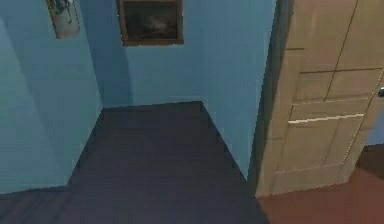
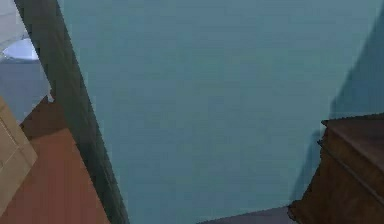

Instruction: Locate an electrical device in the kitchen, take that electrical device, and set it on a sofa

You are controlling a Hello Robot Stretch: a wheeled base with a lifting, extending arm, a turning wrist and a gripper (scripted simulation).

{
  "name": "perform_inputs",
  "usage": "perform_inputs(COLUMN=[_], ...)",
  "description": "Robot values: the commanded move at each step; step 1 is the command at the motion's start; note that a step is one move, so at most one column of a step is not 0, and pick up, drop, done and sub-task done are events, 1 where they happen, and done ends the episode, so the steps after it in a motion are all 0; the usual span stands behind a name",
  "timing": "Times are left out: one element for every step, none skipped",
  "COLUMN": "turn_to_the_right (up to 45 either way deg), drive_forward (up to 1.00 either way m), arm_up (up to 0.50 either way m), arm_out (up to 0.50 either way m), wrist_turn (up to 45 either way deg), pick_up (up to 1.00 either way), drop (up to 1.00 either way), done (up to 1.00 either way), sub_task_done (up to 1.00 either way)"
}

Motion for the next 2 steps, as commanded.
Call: perform_inputs(turn_to_the_right=[0.0, 45.0], drive_forward=[0.35, 0.00], arm_up=[0.00, 0.00], arm_out=[0.00, 0.00], wrist_turn=[0.0, 0.0], pick_up=[0.00, 0.00], drop=[0.00, 0.00], done=[0.00, 0.00], sub_task_done=[0.00, 0.00])
